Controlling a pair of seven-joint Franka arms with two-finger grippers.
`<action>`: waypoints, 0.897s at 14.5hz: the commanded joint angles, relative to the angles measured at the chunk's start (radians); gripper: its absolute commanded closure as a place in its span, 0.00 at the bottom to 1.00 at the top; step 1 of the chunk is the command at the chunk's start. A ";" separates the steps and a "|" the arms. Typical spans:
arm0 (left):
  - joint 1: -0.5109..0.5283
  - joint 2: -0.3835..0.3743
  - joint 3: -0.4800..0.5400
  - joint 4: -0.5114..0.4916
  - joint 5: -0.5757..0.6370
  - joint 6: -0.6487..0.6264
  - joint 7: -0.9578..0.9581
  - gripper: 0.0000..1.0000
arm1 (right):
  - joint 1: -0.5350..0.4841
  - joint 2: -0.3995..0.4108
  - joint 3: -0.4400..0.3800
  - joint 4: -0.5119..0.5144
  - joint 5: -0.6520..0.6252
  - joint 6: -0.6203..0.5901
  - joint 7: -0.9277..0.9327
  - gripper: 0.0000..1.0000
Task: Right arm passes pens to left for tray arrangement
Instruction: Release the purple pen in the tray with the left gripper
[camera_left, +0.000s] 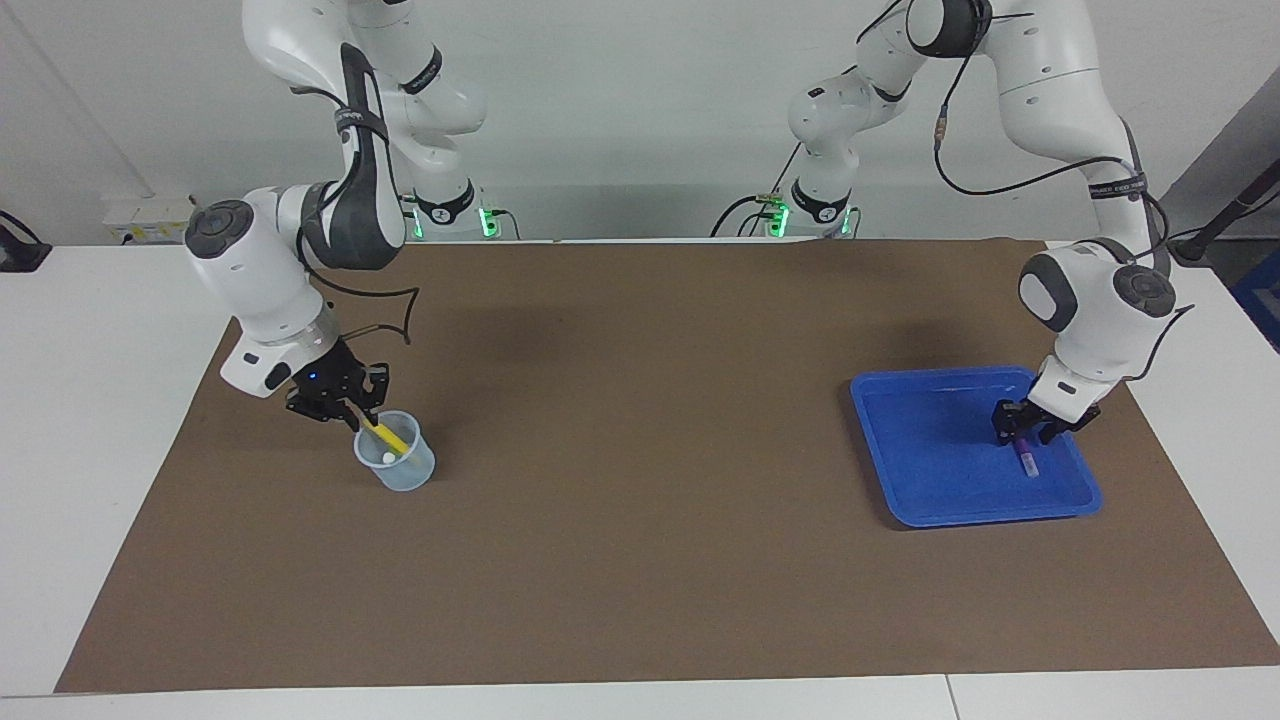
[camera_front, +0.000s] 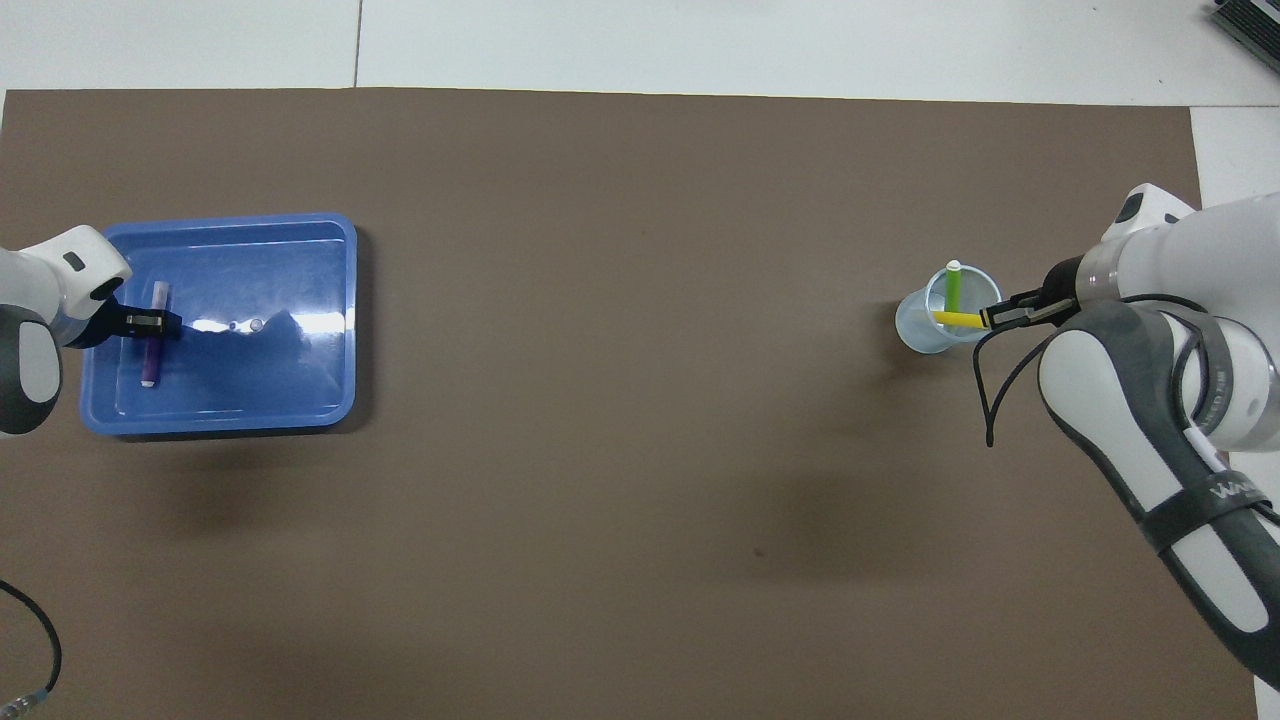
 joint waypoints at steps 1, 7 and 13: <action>0.000 -0.025 -0.008 0.007 0.009 -0.013 0.000 0.20 | -0.004 -0.002 0.006 -0.017 -0.016 0.026 0.001 0.85; -0.040 -0.080 -0.013 0.006 0.009 0.003 -0.004 0.03 | 0.011 -0.002 0.006 -0.014 -0.016 0.025 0.007 1.00; -0.043 -0.082 -0.015 0.010 0.009 0.032 -0.013 0.02 | 0.016 -0.010 0.009 0.044 -0.003 -0.056 0.007 1.00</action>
